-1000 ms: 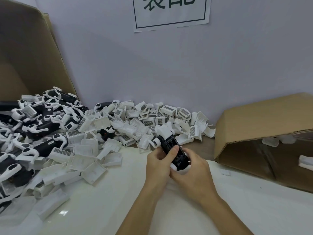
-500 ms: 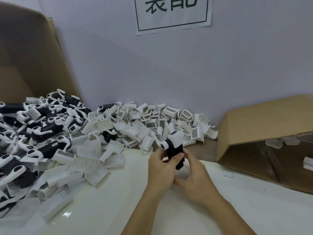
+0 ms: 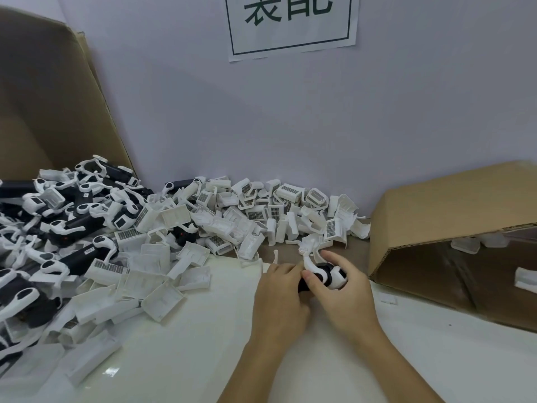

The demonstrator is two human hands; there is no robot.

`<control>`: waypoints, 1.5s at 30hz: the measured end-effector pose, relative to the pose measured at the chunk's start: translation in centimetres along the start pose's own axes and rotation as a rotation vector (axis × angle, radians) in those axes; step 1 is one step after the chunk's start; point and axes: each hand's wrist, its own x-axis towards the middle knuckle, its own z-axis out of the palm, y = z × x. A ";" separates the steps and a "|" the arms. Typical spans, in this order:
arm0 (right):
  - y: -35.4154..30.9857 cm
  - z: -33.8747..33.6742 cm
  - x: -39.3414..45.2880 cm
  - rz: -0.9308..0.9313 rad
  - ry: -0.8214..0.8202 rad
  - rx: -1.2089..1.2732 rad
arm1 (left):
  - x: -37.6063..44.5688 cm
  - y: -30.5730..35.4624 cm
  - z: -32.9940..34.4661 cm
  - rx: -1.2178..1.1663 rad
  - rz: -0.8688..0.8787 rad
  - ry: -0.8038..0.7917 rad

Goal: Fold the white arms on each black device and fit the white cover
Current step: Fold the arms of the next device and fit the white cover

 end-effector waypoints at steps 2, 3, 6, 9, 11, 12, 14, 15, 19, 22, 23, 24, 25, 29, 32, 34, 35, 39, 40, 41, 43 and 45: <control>0.1 0.0 0.1 0.020 0.008 0.044 | 0.1 0.0 -0.1 0.022 0.004 -0.026; 0.2 -0.1 0.1 0.039 0.002 0.086 | 0.0 0.0 -0.1 0.025 -0.001 -0.035; 0.1 -0.3 0.2 0.077 -0.020 0.197 | 0.1 0.2 -0.2 0.024 -0.005 -0.032; 0.0 -0.3 0.2 0.090 -0.024 0.224 | 0.0 0.2 -0.2 0.047 0.018 -0.023; -0.2 -0.1 0.1 0.089 -0.053 0.216 | -0.1 0.0 -0.1 0.063 0.031 0.007; -0.2 0.1 0.0 0.090 -0.090 0.220 | -0.1 -0.1 -0.1 0.063 0.026 0.030; -0.4 0.3 -0.4 0.098 -0.173 0.215 | -0.1 0.1 -0.3 -0.034 -0.065 0.086; -0.5 0.3 -0.5 0.099 -0.191 0.216 | 0.2 0.2 -0.6 -0.167 -0.155 0.115; -0.7 0.3 -0.7 0.121 -0.125 0.273 | 1.4 0.7 -1.5 -0.744 -0.494 0.312; -0.7 0.2 -0.6 0.135 -0.086 0.268 | 1.7 0.8 -2.1 -1.006 -0.738 0.366; -0.6 0.2 -0.6 0.138 -0.078 0.263 | 1.8 0.7 -2.2 -1.122 -0.821 0.359; -0.5 0.2 -0.5 0.141 -0.069 0.257 | 1.9 0.6 -2.4 -1.253 -0.885 0.329; -0.5 0.2 -0.4 0.146 -0.062 0.251 | 1.9 0.5 -2.6 -1.363 -0.915 0.276; -0.4 0.3 -0.1 0.171 -0.038 0.263 | 2.2 0.3 -2.9 -1.407 -0.857 0.133; -0.4 0.1 -0.1 0.207 -0.053 0.288 | 2.2 0.3 -2.9 -1.525 -0.847 0.146; -0.7 0.1 -0.1 0.213 -0.095 0.291 | 2.1 0.1 -2.9 -1.671 -0.864 0.176; -0.8 0.0 -0.1 0.216 -0.128 0.278 | 2.1 0.0 -2.9 -1.699 -0.871 0.190; -1.0 0.1 -0.2 0.181 -0.340 0.165 | 2.0 -0.1 -2.5 -1.621 -0.818 0.172; -1.2 0.2 -0.3 0.162 -0.386 0.152 | 1.9 0.0 -2.5 -1.579 -0.803 0.156; -1.4 0.1 -0.3 0.140 -0.423 0.154 | 1.8 0.1 -2.5 -1.533 -0.789 0.134; -1.6 0.1 -0.4 0.110 -0.465 0.182 | 1.7 0.4 -2.5 -1.450 -0.763 0.099; -1.8 0.1 -0.5 0.122 -0.474 0.179 | 1.7 0.4 -2.3 -1.387 -0.740 0.092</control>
